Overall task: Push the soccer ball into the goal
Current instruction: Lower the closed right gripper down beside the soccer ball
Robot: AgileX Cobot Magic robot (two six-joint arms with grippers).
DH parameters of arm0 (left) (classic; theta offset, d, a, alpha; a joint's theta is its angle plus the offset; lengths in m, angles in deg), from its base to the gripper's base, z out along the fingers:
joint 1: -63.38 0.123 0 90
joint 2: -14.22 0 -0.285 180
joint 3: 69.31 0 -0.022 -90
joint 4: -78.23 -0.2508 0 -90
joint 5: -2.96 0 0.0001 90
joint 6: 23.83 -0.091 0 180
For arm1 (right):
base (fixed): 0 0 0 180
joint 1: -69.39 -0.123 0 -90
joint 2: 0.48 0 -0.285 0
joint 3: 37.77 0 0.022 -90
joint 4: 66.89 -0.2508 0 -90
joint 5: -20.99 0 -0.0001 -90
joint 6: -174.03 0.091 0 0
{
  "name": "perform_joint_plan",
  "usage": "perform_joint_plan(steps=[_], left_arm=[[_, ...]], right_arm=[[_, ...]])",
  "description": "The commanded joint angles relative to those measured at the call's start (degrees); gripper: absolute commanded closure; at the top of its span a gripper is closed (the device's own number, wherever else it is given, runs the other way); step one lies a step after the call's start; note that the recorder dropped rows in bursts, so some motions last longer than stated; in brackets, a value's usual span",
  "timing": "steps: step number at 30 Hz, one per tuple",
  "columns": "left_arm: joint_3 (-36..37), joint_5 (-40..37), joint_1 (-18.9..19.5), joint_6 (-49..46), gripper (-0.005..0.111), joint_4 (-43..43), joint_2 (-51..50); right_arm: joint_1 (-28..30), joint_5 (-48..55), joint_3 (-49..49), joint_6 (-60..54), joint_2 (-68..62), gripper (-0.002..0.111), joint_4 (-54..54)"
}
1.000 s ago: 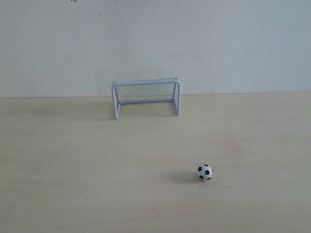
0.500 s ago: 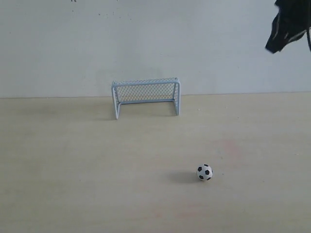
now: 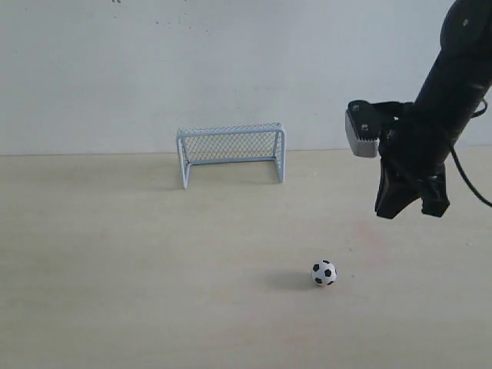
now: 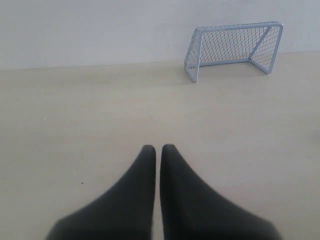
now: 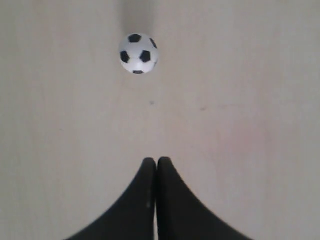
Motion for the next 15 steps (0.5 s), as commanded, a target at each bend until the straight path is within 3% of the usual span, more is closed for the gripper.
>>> perform_joint_plan(steps=[1,5,10,15], left_arm=[[0.22,0.27,0.05,-0.08,0.102,0.42,0.19],[0.22,0.27,0.05,-0.08,0.102,0.42,0.19],[0.22,0.27,0.05,-0.08,0.102,0.42,0.19],[0.22,0.27,0.05,-0.08,0.102,0.42,0.19]], right_arm=[[0.08,-0.04,-1.49,0.68,-2.52,0.108,-6.08],[0.08,-0.10,-1.49,-2.68,-4.44,0.108,-10.71],[0.08,-0.04,-1.85,-25.40,-5.45,0.108,-10.69],[0.08,-0.04,-1.98,-25.85,-5.66,0.108,-9.22]])
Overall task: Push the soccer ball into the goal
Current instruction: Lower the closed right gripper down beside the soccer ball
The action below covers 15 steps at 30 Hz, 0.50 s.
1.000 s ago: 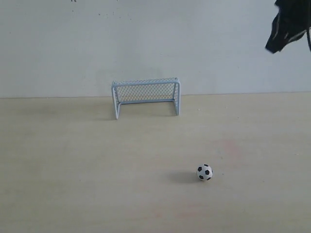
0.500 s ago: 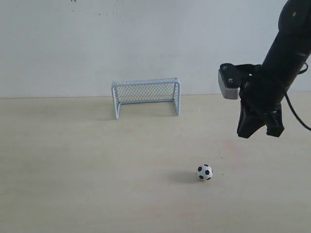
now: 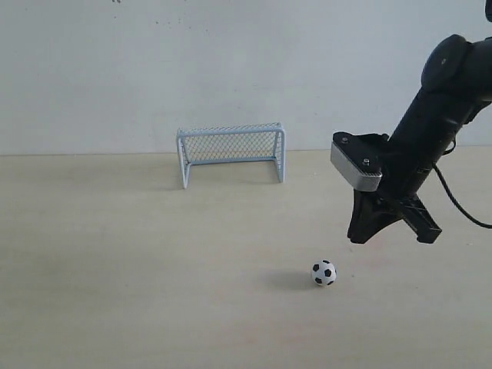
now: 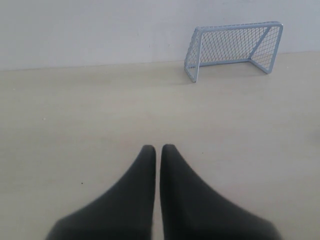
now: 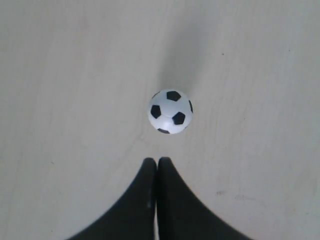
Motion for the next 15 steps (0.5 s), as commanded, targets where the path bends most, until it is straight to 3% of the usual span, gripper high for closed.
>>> perform_joint_plan(steps=[1,5,10,15], left_arm=[[0.22,0.27,0.05,-0.08,0.102,0.42,0.19],[0.22,0.27,0.05,-0.08,0.102,0.42,0.19],[0.22,0.27,0.05,-0.08,0.102,0.42,0.19],[0.22,0.27,0.05,-0.08,0.102,0.42,0.19]], right_arm=[[-0.03,0.19,-0.09,-2.52,-0.02,0.108,1.30],[-3.53,0.19,-0.09,4.11,-0.02,0.108,7.10],[-10.90,0.19,-0.09,11.23,-0.02,0.108,22.20],[-14.07,0.19,-0.09,14.37,-0.02,0.108,21.21]])
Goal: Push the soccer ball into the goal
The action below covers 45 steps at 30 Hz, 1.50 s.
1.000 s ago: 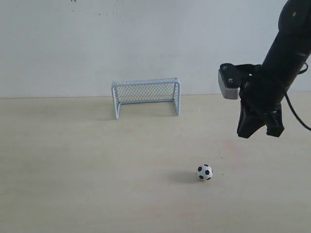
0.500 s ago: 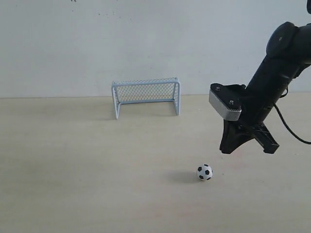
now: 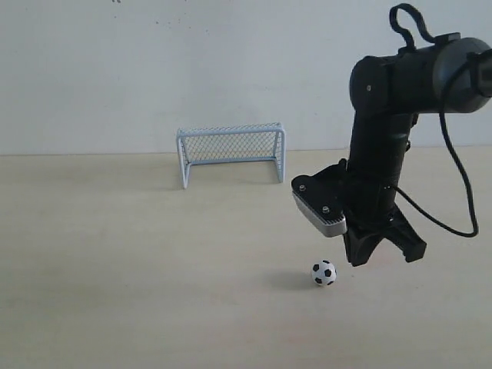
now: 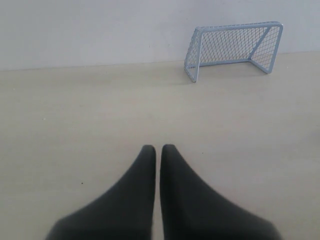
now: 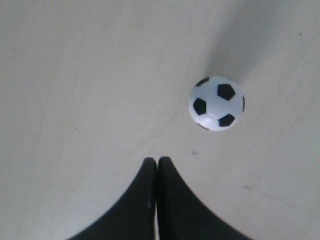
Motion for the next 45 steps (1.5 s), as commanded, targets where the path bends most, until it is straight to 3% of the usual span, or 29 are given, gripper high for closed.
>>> perform_joint_plan(steps=[1,40,42,43,45], left_arm=[[0.22,0.27,0.05,-0.08,0.102,0.42,0.19],[0.22,0.27,0.05,-0.08,0.102,0.42,0.19],[0.22,0.27,0.05,-0.08,0.102,0.42,0.19],[0.22,0.27,0.05,-0.08,0.102,0.42,0.19],[0.22,0.27,0.05,-0.08,0.102,0.42,0.19]], right_arm=[[-2.58,0.27,0.01,2.10,-0.02,0.108,-0.49],[-3.81,0.27,0.01,1.71,-6.34,0.108,0.80],[-3.81,-6.25,0.01,2.83,-6.34,0.108,0.95],[-3.81,-18.33,0.01,6.09,-6.34,0.108,1.05],[-3.81,-31.48,0.12,13.05,-5.03,0.108,1.05]])
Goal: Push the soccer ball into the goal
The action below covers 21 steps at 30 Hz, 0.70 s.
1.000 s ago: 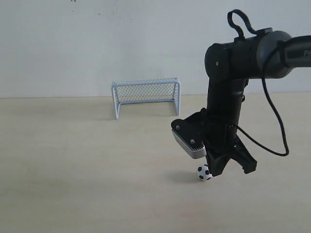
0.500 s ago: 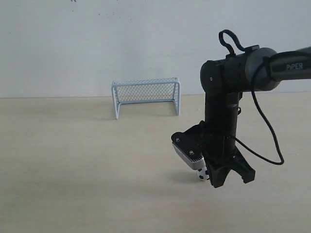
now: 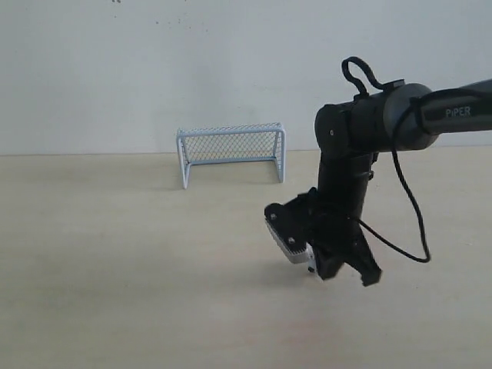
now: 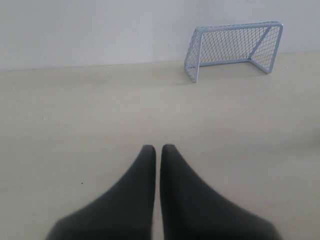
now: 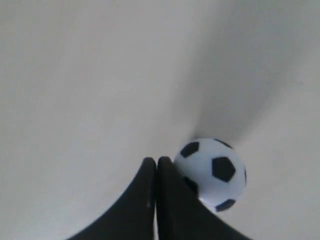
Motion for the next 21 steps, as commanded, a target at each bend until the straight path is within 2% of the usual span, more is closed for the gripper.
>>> perform_joint_plan(steps=[1,3,7,10,16,21], left_arm=[[0.22,0.27,0.05,-0.08,0.102,0.42,0.19],[0.22,0.27,0.05,-0.08,0.102,0.42,0.19],[0.22,0.27,0.05,-0.08,0.102,0.42,0.19],[0.22,0.27,0.05,-0.08,0.102,0.42,0.19],[0.22,0.27,0.05,-0.08,0.102,0.42,0.19],[0.22,0.27,0.05,-0.08,0.102,0.42,0.19]], right_arm=[[0.09,-23.58,0.15,10.90,2.52,0.108,0.32],[0.09,-25.91,0.15,13.45,5.68,0.108,0.32],[0.09,-22.68,0.15,15.10,14.17,0.108,0.32],[0.09,-15.37,0.15,18.14,19.12,0.108,2.40],[2.70,10.44,0.01,31.30,22.77,0.108,11.78],[9.25,10.62,0.01,39.53,22.77,0.108,11.61]])
